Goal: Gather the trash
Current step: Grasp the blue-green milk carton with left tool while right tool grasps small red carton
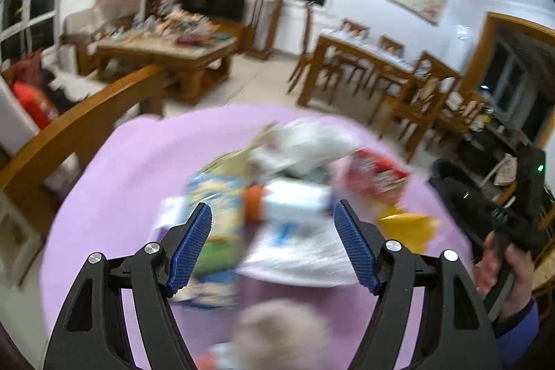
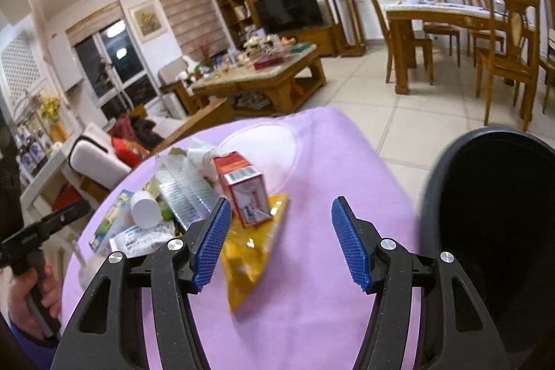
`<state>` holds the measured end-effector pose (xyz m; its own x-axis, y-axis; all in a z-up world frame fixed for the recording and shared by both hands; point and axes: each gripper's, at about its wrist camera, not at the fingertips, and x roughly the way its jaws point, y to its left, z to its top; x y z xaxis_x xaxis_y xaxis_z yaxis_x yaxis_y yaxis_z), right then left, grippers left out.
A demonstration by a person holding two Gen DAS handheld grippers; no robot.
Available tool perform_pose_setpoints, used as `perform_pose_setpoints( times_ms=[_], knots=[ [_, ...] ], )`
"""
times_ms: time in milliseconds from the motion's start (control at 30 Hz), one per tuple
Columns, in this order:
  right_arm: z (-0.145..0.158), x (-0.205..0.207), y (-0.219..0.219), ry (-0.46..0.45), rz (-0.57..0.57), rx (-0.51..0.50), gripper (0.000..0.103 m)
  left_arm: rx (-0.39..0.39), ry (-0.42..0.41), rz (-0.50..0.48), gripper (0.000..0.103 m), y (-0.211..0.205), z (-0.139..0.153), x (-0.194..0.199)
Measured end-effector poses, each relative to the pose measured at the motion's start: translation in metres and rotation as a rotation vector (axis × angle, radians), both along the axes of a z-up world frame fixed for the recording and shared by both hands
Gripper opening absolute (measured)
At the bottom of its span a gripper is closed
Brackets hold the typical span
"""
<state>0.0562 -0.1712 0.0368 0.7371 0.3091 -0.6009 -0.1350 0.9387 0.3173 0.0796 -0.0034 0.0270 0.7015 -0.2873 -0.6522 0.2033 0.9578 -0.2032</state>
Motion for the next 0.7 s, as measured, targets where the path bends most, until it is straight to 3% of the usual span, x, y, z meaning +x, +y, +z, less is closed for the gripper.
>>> perform_pose_setpoints(
  times_ms=[133, 267, 433, 500, 567, 600, 633, 700],
  knots=[
    [-0.008, 0.031, 0.023, 0.047, 0.019, -0.008, 0.061, 0.068, 0.066, 0.013, 0.073, 0.012, -0.016, 0.02],
    [-0.015, 0.06, 0.037, 0.088, 0.024, -0.047, 0.071, 0.098, 0.105, -0.003, 0.073, 0.008, -0.032, 0.032],
    [-0.027, 0.089, 0.047, 0.125, 0.04, -0.045, 0.071, 0.155, 0.078, 0.0, 0.07, 0.008, -0.045, 0.026],
    [-0.031, 0.095, 0.051, 0.129, 0.04, -0.051, 0.066, 0.179, 0.066, -0.005, 0.067, 0.006, -0.048, 0.019],
    [-0.038, 0.1, 0.053, 0.136, 0.052, -0.058, 0.047, 0.181, 0.058, -0.012, 0.064, 0.008, -0.049, 0.017],
    [-0.041, 0.101, 0.054, 0.141, 0.057, -0.066, 0.044, 0.172, 0.048, -0.019, 0.061, 0.008, -0.047, 0.016],
    [-0.043, 0.101, 0.057, 0.138, 0.066, -0.072, 0.038, 0.163, 0.043, -0.028, 0.049, 0.007, -0.045, 0.016],
    [-0.043, 0.097, 0.055, 0.131, 0.068, -0.068, 0.033, 0.158, 0.047, -0.032, 0.049, 0.008, -0.046, 0.017]
  ],
)
